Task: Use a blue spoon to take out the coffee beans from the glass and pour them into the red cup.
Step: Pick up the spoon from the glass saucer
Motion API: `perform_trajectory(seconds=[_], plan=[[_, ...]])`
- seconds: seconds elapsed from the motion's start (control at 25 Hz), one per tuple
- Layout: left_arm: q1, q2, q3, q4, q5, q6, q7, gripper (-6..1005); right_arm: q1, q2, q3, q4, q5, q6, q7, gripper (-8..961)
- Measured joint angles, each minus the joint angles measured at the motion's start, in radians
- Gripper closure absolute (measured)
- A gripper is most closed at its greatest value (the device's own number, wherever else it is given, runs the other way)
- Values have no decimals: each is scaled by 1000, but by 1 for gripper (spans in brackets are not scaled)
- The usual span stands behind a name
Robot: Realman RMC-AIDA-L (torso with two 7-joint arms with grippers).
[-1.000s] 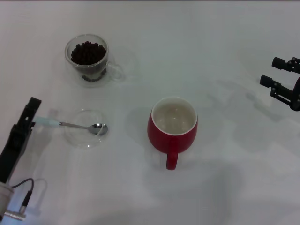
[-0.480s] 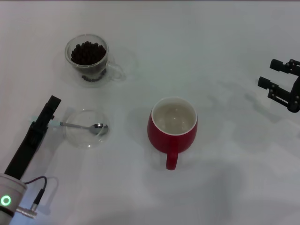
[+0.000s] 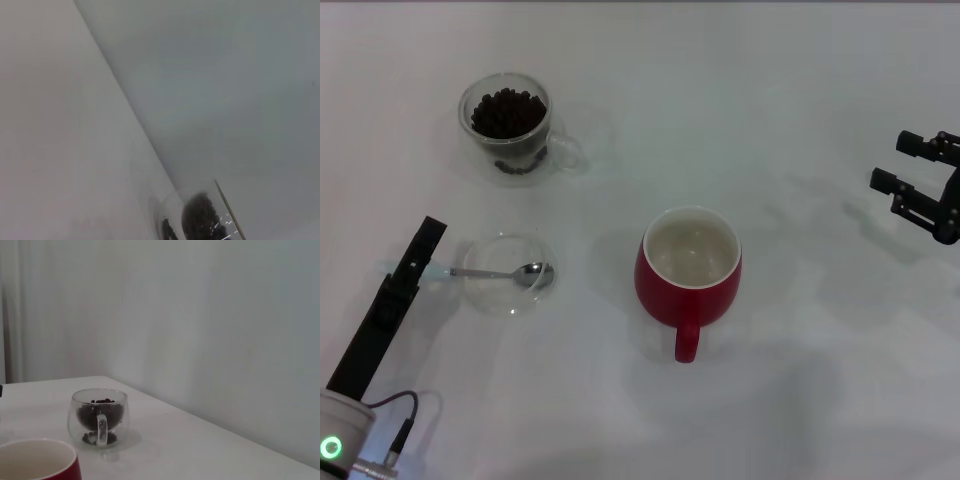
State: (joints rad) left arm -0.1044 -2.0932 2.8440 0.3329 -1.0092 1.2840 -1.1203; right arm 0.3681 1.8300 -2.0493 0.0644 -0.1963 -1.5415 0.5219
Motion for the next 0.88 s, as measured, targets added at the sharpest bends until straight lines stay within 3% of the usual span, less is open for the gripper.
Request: perform_trajectory(seconds=[0.24, 0.88], plan=[[2, -1, 0, -5, -6, -14, -3, 151, 0, 3, 0, 0, 0, 0, -2, 409], [14, -1, -1, 0, -15, -33, 23, 707, -3, 17, -1, 0, 0, 8, -3, 409]])
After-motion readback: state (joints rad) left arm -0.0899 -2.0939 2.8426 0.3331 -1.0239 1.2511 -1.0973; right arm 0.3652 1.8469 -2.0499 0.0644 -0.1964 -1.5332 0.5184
